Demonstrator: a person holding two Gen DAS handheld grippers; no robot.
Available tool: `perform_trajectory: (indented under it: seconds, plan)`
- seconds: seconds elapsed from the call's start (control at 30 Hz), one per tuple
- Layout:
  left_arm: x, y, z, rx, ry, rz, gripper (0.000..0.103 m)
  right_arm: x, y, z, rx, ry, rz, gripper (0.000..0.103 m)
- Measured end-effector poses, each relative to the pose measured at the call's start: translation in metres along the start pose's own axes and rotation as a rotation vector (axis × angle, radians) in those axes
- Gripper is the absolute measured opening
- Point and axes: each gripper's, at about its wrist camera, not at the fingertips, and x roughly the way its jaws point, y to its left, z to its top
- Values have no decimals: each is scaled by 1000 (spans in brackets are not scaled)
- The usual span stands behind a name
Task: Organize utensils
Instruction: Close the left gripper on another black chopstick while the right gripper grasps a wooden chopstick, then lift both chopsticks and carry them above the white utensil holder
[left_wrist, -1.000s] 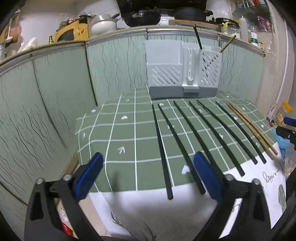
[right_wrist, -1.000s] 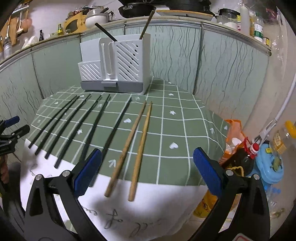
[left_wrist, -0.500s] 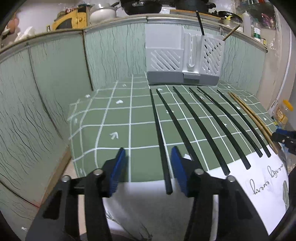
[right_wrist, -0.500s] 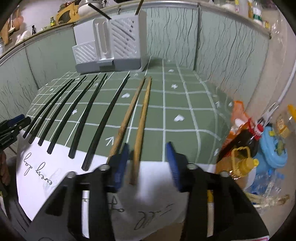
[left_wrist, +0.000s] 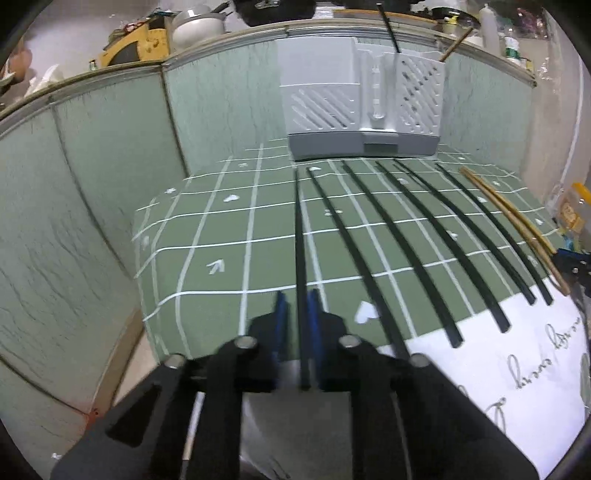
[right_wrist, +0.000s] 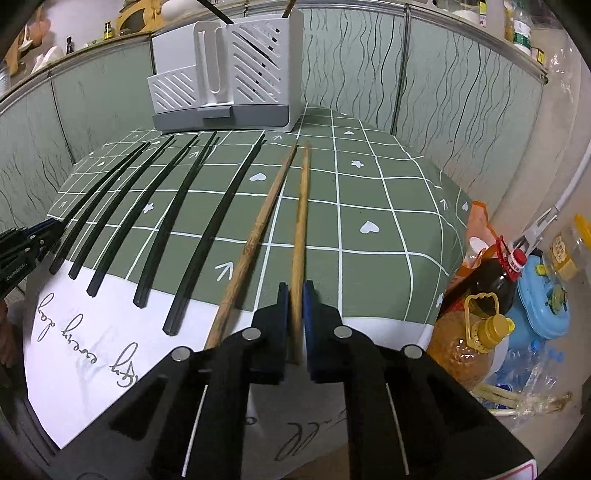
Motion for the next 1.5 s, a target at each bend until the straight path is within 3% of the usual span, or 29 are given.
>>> perform_trajectory:
  seconds: [0.33,0.73,1.5]
  plan:
    - [-11,11,4,-57,1,-68,6,-6,-14,5,71,-5,31,6]
    - [-54,21,32,-71,-72,-138,6,-51,-26,26,87,-100,67,7]
    - [-109,40,102,-77,-219,-183,6,-118,-38,91,73,-276,105,6]
